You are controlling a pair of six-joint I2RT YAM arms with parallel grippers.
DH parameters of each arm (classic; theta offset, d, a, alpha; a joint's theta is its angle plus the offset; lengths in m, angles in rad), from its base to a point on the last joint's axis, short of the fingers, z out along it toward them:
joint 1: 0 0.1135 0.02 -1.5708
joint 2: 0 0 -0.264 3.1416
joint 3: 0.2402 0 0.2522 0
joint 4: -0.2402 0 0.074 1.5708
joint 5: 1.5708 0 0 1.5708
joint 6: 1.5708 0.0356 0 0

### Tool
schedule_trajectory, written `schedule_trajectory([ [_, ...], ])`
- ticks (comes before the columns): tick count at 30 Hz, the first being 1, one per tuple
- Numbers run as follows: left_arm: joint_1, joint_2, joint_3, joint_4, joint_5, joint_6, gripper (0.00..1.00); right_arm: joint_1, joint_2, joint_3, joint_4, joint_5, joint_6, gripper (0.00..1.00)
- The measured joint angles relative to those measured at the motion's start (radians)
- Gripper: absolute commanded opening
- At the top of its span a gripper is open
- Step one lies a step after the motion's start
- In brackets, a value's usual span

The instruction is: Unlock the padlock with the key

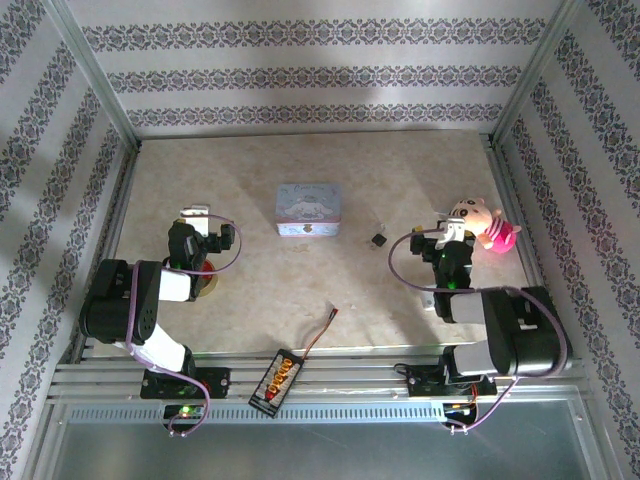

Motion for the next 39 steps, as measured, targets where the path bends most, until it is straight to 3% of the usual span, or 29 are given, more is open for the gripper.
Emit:
schedule_trajectory([
  [4,0.000,0.000,0.000,0.000,0.001,0.000,0.99,0.000,0.122,0.005,0.098,-0.015,0.001,0.98],
  [11,0.000,0.000,0.000,0.000,0.003,0.000,0.99,-0.026,0.114,0.088,0.051,-0.014,0.030,0.98],
  [16,0.000,0.000,0.000,0.000,0.003,0.000,0.99,-0.033,0.114,0.164,-0.022,-0.106,0.023,0.98],
  [39,0.000,0.000,0.000,0.000,0.003,0.000,0.99,-0.033,0.114,0.166,-0.072,-0.179,0.023,0.98],
])
